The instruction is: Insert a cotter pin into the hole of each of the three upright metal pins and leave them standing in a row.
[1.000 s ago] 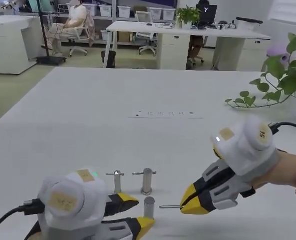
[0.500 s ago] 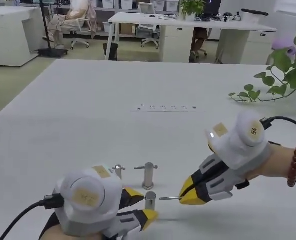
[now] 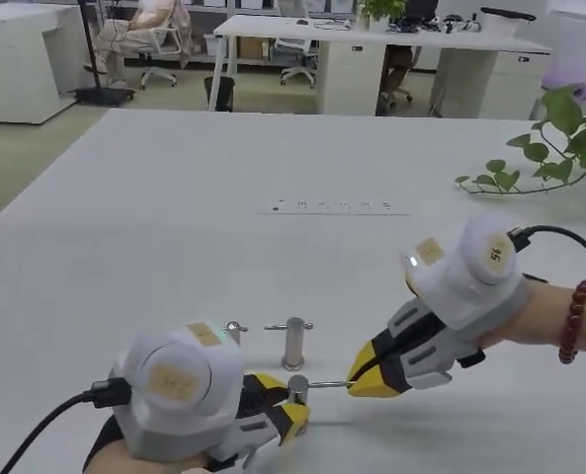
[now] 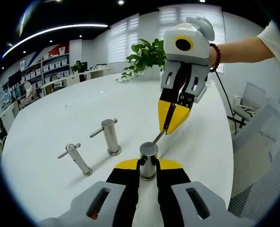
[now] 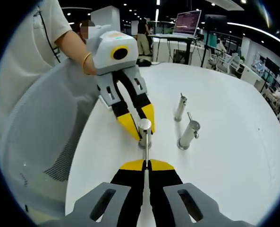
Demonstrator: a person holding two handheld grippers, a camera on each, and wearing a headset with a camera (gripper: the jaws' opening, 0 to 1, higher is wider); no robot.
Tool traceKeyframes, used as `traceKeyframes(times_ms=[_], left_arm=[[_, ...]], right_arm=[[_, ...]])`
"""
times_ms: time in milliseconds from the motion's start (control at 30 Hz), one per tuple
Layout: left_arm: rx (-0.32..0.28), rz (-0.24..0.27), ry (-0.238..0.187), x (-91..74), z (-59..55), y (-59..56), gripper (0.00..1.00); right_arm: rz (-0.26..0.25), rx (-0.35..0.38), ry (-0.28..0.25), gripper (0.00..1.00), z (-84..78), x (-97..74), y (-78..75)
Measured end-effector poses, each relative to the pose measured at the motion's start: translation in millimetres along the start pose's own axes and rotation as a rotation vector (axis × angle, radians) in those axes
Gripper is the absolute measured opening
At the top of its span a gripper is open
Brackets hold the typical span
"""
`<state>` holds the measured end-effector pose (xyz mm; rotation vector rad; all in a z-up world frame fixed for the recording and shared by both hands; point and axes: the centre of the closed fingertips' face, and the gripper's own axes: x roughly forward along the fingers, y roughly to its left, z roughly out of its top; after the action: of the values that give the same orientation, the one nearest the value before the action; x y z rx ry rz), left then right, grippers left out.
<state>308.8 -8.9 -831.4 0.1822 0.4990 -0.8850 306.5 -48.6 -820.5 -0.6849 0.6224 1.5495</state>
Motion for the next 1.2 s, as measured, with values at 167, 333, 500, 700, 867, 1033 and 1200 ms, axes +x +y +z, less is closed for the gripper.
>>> traceKeyframes(times_ms=[167, 333, 500, 700, 867, 1033, 1200], left_arm=[[-0.024, -0.011, -0.011, 0.6, -0.1, 0.8, 0.12], [-0.022, -0.02, -0.012, 1.2, 0.0, 1.1, 0.12], [-0.02, -0.026, -0.014, 2.2, 0.4, 0.9, 0.11], [-0.004, -0.043, -0.011, 3.1, 1.2, 0.2, 0.11], [-0.001, -0.059, -0.017, 4.8, 2.5, -1.6, 0.11], [-0.011, -0.068, -0.027, 7.2, 4.1, -3.9, 0.11], [-0.076, -0.069, -0.041, 8.1, 2.4, -3.1, 0.12]], right_arm=[[0.009, -0.006, -0.009, 0.03, 0.9, -1.3, -1.3], [0.014, -0.013, -0.017, 0.03, 2.9, -2.8, -1.8], [0.021, -0.021, -0.019, 0.03, 4.5, -1.9, 0.3], [0.024, -0.026, -0.009, 0.03, 3.7, -0.5, 0.7], [0.02, -0.036, -0.002, 0.03, 7.2, 4.4, 0.6], [0.015, -0.041, -0.01, 0.03, 13.4, 10.6, 1.0], [0.006, -0.038, -0.019, 0.03, 17.3, 11.2, 1.9]])
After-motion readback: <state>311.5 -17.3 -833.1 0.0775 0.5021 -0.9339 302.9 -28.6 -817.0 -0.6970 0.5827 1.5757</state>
